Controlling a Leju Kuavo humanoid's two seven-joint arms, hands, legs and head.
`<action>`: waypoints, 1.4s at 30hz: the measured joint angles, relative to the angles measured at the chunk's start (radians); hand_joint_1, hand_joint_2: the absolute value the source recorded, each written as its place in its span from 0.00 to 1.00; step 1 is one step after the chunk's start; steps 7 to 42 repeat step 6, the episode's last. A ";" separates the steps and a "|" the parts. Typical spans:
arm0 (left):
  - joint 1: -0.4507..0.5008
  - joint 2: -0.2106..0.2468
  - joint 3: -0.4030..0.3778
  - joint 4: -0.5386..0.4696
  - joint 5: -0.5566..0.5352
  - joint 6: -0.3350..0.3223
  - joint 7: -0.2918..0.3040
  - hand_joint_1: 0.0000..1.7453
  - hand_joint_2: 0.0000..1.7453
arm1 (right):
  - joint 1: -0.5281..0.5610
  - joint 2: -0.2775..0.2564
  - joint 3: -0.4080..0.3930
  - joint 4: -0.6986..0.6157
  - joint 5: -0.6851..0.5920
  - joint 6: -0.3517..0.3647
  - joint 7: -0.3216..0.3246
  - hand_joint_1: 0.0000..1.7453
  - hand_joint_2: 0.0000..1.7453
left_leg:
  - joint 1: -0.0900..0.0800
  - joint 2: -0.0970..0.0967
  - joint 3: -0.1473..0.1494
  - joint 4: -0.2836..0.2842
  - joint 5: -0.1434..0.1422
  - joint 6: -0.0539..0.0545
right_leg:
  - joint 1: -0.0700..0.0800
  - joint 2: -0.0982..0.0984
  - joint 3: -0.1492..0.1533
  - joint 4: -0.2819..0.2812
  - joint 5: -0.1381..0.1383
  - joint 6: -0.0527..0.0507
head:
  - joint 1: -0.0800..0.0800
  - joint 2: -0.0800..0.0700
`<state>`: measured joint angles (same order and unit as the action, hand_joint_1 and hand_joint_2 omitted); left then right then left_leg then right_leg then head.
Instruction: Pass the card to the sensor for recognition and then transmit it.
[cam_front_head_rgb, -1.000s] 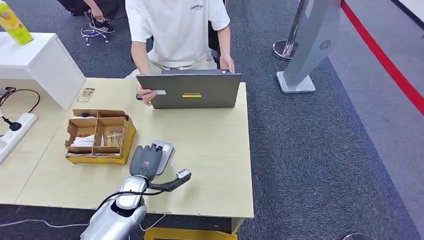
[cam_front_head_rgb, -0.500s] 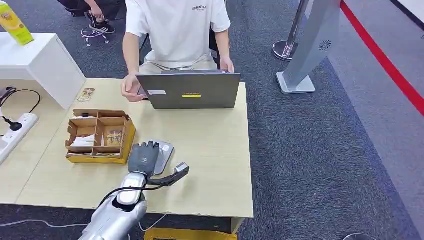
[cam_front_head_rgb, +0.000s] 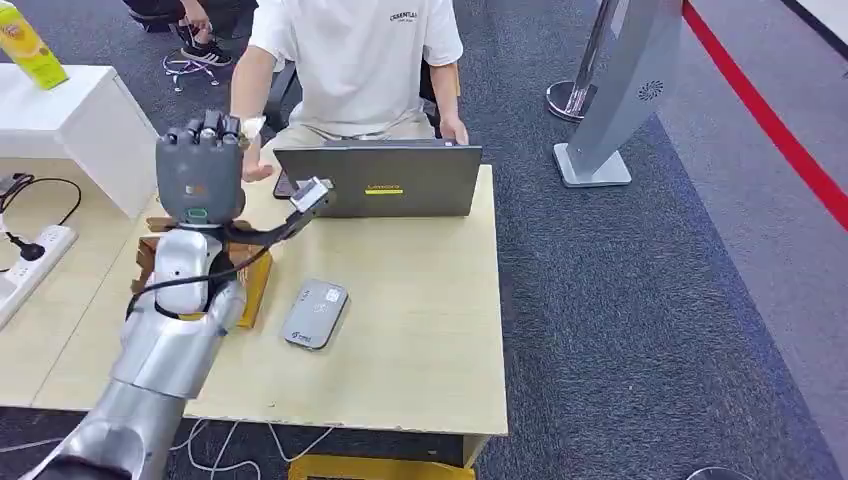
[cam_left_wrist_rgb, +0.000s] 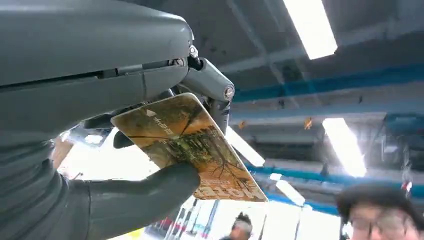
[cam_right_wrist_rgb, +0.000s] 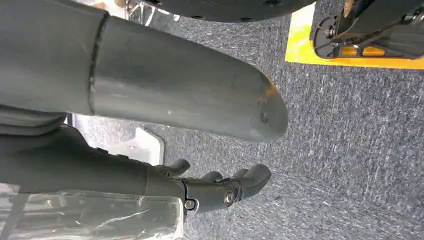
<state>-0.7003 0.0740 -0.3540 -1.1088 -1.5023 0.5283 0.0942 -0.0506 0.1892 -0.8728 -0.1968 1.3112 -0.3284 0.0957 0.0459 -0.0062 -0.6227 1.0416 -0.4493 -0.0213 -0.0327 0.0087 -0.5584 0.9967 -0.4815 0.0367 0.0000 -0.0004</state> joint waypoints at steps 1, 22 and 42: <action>-0.051 0.003 0.003 0.034 -0.006 -0.009 0.007 1.00 1.00 | -0.001 -0.001 0.000 0.000 0.006 0.005 0.000 0.00 0.00 | 0.000 0.000 0.000 0.000 0.000 0.000 | 0.000 0.000 0.000 0.000 0.000 0.000 | 0.000 0.000; -0.242 -0.008 0.015 0.240 -0.037 -0.032 0.042 1.00 1.00 | -0.001 -0.002 0.002 0.000 0.014 0.015 0.027 0.00 0.00 | 0.000 0.000 0.000 0.000 0.000 0.000 | 0.000 0.001 -0.001 0.000 0.001 0.000 | -0.001 0.000; -0.242 -0.008 0.015 0.240 -0.037 -0.032 0.042 1.00 1.00 | -0.001 -0.002 0.002 0.000 0.014 0.015 0.027 0.00 0.00 | 0.000 0.000 0.000 0.000 0.000 0.000 | 0.000 0.001 -0.001 0.000 0.001 0.000 | -0.001 0.000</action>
